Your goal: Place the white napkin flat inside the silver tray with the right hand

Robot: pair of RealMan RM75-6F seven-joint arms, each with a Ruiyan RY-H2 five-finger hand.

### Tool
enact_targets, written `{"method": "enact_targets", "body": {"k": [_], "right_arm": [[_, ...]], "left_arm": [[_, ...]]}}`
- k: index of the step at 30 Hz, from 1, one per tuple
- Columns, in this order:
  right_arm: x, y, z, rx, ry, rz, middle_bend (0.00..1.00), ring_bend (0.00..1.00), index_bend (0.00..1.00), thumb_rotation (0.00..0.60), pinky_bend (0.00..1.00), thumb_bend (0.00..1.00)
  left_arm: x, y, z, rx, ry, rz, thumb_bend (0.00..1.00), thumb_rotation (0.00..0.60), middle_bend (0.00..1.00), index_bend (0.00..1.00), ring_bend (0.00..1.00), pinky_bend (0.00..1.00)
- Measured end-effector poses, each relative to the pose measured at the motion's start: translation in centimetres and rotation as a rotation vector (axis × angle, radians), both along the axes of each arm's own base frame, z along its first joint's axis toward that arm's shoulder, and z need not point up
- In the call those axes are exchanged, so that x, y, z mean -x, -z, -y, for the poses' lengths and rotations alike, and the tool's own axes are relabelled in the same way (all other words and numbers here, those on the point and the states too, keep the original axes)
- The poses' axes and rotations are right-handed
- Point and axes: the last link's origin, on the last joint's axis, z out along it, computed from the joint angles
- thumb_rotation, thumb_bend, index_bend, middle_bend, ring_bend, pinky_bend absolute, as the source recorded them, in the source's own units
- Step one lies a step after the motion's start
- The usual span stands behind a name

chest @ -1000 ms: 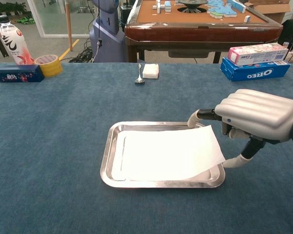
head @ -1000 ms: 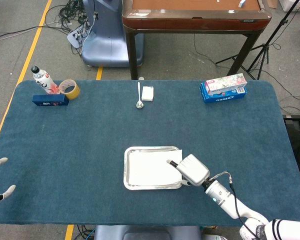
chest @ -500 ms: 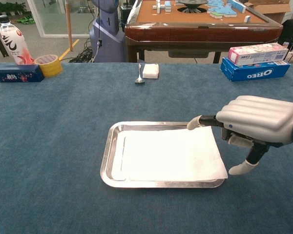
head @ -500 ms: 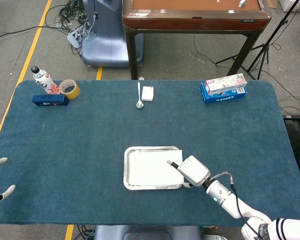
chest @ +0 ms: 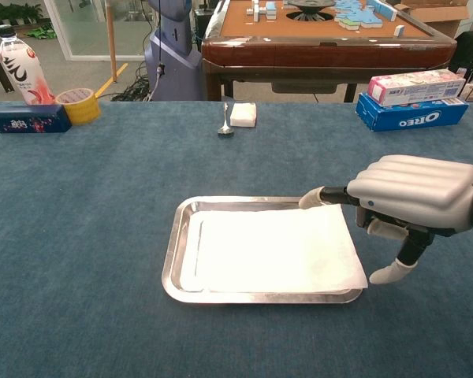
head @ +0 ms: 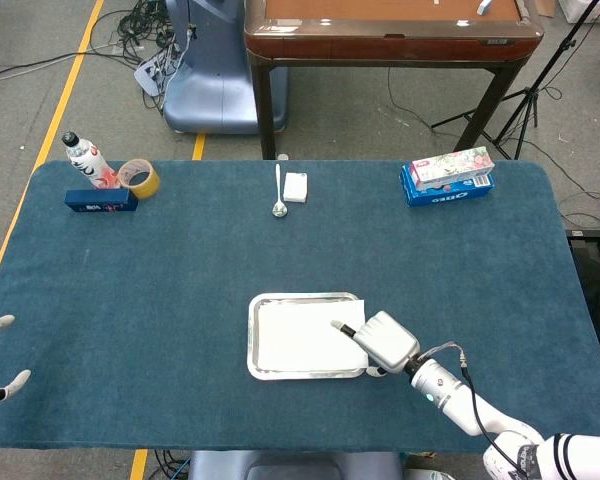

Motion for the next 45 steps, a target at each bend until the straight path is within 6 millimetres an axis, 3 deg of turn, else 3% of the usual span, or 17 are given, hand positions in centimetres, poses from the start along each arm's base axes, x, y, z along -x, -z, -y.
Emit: {"method": "enact_targets", "body": {"k": [6, 8, 14, 19, 22, 27, 29, 45], "right_arm": [[-0.1, 0.1, -0.2, -0.036, -0.017, 0.024, 0.95, 0.82, 0.36, 0.600, 0.85, 0.93], [0.0, 0.0, -0.2, -0.040, -0.022, 0.017, 0.96, 0.82, 0.41, 0.600, 0.85, 0.99], [0.3, 0.1, -0.2, -0.035, -0.019, -0.001, 0.95, 0.82, 0.52, 0.600, 0.86, 1.00], [0.5, 0.2, -0.1, -0.021, -0.011, -0.033, 0.96, 0.82, 0.53, 0.600, 0.86, 1.00], [0.6, 0.3, 0.0, -0.026, -0.006, -0.066, 0.99, 0.85, 0.46, 0.600, 0.86, 1.00], [0.7, 0.5, 0.0, -0.050, 0.003, -0.135, 1.00, 0.90, 0.23, 0.600, 0.89, 1.00], [0.7, 0.5, 0.1, -0.059, 0.013, -0.160, 1.00, 0.92, 0.18, 0.600, 0.90, 1.00], [-0.7, 1.3, -0.4, -0.120, 0.006, -0.204, 1.00, 0.94, 0.16, 0.600, 0.92, 1.00]], "left_arm": [[0.0, 0.0, 0.0, -0.002, 0.000, 0.000, 0.17, 0.600, 0.00, 0.23, 0.00, 0.24], [0.0, 0.0, 0.0, -0.001, 0.001, 0.000, 0.17, 0.600, 0.00, 0.23, 0.00, 0.24], [0.0, 0.0, 0.0, -0.002, 0.000, -0.001, 0.17, 0.600, 0.00, 0.23, 0.00, 0.24], [0.0, 0.0, 0.0, -0.003, 0.000, 0.000, 0.17, 0.600, 0.00, 0.23, 0.00, 0.24], [0.0, -0.1, 0.0, -0.005, -0.001, 0.001, 0.17, 0.600, 0.00, 0.23, 0.00, 0.24], [0.0, -0.1, 0.0, -0.005, 0.000, 0.001, 0.17, 0.600, 0.00, 0.23, 0.00, 0.24], [0.0, -0.1, 0.1, -0.005, 0.000, 0.002, 0.17, 0.600, 0.00, 0.23, 0.00, 0.24], [0.0, -0.3, 0.1, -0.010, 0.000, 0.006, 0.17, 0.600, 0.00, 0.23, 0.00, 0.24]]}}
